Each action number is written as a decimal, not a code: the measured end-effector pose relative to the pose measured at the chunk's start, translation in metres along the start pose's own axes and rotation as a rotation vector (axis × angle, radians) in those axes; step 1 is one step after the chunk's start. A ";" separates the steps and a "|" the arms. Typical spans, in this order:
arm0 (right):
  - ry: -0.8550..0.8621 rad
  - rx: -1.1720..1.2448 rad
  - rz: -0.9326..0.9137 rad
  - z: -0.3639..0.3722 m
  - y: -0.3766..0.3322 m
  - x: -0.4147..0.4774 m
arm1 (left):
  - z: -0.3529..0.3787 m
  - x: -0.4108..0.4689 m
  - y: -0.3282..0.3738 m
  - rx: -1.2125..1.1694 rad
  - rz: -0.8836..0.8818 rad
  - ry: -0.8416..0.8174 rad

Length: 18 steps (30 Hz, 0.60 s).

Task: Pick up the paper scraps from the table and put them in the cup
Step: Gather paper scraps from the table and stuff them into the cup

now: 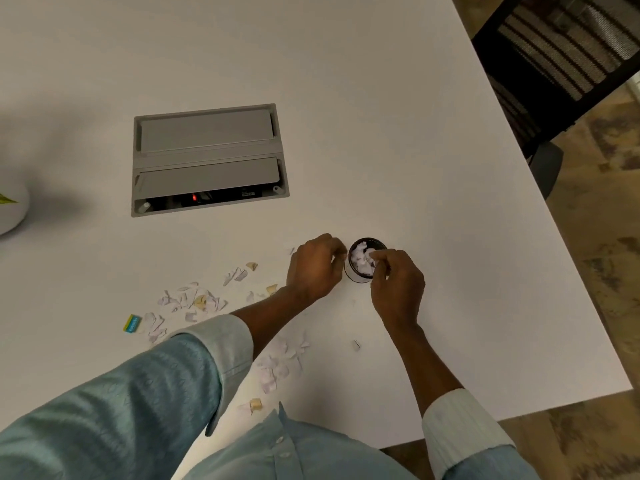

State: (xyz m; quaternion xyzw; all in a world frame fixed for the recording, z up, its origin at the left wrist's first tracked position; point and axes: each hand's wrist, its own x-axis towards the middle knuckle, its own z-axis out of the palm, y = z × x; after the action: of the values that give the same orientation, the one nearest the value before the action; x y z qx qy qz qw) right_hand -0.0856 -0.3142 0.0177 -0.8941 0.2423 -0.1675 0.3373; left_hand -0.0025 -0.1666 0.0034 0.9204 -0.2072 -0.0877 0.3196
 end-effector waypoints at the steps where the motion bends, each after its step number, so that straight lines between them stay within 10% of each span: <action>1: -0.013 0.008 -0.026 0.000 0.002 -0.009 | 0.000 -0.008 -0.010 0.042 -0.006 -0.016; 8: -0.288 -0.079 -0.065 0.013 0.033 -0.072 | 0.012 -0.069 -0.081 0.477 0.079 -0.434; 18: -0.708 -0.536 -0.185 0.040 0.067 -0.089 | 0.030 -0.097 -0.104 0.499 0.049 -0.565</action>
State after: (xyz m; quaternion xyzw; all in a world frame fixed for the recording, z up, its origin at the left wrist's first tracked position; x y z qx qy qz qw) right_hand -0.1624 -0.2884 -0.0689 -0.9700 0.0657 0.1877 0.1398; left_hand -0.0650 -0.0671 -0.0825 0.9043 -0.3241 -0.2775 0.0177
